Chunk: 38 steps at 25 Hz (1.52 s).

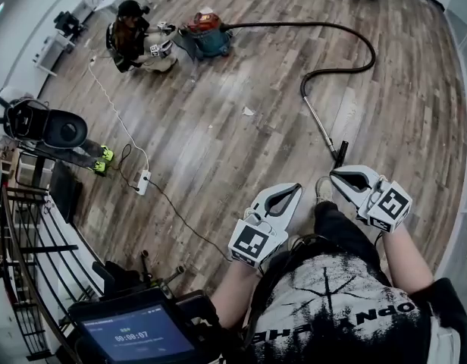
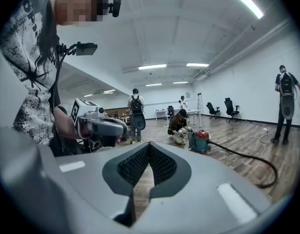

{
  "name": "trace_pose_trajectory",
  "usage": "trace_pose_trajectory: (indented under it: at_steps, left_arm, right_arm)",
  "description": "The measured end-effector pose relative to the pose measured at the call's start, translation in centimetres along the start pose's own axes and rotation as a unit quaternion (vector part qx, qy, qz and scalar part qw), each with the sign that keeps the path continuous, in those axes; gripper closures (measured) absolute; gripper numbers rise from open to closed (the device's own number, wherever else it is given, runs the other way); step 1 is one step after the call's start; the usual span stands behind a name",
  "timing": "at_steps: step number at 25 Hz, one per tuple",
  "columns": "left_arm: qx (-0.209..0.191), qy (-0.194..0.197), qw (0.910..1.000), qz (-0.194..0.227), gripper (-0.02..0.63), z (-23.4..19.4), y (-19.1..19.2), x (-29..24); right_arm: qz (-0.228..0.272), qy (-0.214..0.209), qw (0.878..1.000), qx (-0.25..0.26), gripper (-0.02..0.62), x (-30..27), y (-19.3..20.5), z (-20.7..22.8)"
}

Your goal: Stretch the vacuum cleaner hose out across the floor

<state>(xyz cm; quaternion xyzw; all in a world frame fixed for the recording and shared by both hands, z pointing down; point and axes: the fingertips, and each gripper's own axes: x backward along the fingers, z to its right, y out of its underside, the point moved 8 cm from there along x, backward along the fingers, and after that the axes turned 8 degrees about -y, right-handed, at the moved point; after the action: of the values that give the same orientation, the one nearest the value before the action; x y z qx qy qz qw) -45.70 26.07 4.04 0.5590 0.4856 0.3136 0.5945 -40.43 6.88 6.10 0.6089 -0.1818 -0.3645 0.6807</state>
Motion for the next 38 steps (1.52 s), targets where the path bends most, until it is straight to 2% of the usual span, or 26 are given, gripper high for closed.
trace_pose_trajectory:
  at_steps: [5,10,20,22,24,27,33,38]
  left_arm:
    - [-0.012,-0.008,0.9995,-0.027,0.607,-2.3,-1.3,-6.1]
    - [-0.008,-0.020,0.9991,-0.036,0.607,-5.0,-4.3,-14.1]
    - [-0.063,-0.003,0.9973,-0.038,0.607,-8.0,-8.3,-29.4]
    - [-0.063,0.003,0.9971,-0.043,0.607,-8.9,-8.2,-31.7]
    - [-0.055,0.006,0.9969,-0.055,0.607,-9.7,-7.8,-33.0]
    - [-0.061,0.016,0.9966,-0.054,0.607,-9.7,-7.9,-33.8]
    - [-0.066,0.065,0.9940,-0.059,0.607,-10.5,-7.9,-36.6]
    - [-0.076,0.112,0.9899,-0.044,0.607,-14.5,-7.7,-40.6]
  right_arm:
    - [0.014,-0.020,1.000,-0.004,0.589,-0.9,-0.7,7.4]
    - [0.033,-0.040,0.999,0.004,0.589,0.1,-3.5,16.4]
    - [0.050,-0.018,0.999,-0.007,0.589,4.3,-3.2,31.6]
    - [0.056,-0.010,0.998,-0.010,0.589,4.5,-2.8,34.4]
    - [0.067,0.002,0.998,-0.012,0.589,4.8,-2.6,36.1]
    - [0.077,0.021,0.997,-0.016,0.589,5.9,-2.6,36.6]
    - [0.077,0.072,0.994,-0.028,0.589,7.4,-1.0,37.0]
    - [0.077,0.158,0.984,-0.036,0.589,8.1,0.6,40.8]
